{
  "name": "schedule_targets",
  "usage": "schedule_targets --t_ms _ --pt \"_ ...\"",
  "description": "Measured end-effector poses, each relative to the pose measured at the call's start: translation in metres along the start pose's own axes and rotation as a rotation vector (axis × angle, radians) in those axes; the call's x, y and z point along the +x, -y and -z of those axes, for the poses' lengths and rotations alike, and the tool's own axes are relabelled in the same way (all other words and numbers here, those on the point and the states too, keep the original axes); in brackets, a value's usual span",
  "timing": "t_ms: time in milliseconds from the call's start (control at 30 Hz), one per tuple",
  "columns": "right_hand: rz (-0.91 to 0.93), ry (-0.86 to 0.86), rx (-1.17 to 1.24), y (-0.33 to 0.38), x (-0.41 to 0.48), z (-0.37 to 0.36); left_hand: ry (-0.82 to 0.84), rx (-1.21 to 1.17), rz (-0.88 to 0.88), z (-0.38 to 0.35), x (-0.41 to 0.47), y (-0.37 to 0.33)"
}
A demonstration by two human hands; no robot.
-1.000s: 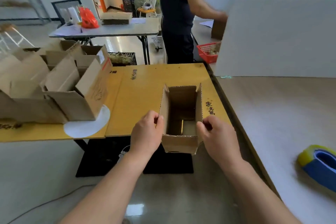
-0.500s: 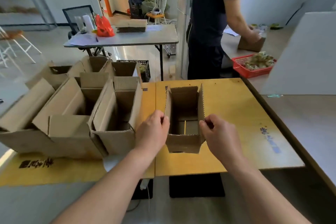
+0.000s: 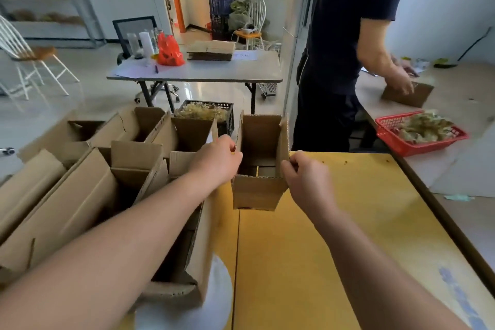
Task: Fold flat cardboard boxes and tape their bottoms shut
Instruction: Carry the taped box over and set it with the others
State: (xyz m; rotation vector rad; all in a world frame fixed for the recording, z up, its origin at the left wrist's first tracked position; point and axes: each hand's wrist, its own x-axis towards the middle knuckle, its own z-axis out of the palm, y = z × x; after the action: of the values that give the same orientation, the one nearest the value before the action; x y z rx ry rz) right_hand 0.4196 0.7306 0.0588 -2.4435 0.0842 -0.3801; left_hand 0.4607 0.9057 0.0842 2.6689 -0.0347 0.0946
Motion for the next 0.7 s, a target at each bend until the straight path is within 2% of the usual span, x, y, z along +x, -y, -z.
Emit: schedule_targets --t_ms 333,533,633,700 --pt "-0.006 0.041 -0.082 0.005 0.113 -0.084 0.031 -0.013 0.109 -0.010 0.114 0.040" --pt "-0.085 0.085 -0.134 0.008 0.132 -0.134 0.138 0.100 0.171 -0.020 0.147 0.065" --pt "-0.111 0.121 -0.184 0.005 0.131 -0.151 0.238 0.099 0.182 -0.029 0.151 0.078" --pt "-0.140 0.154 -0.236 0.003 0.129 -0.160 0.240 0.092 0.182 -0.035 0.150 0.084"
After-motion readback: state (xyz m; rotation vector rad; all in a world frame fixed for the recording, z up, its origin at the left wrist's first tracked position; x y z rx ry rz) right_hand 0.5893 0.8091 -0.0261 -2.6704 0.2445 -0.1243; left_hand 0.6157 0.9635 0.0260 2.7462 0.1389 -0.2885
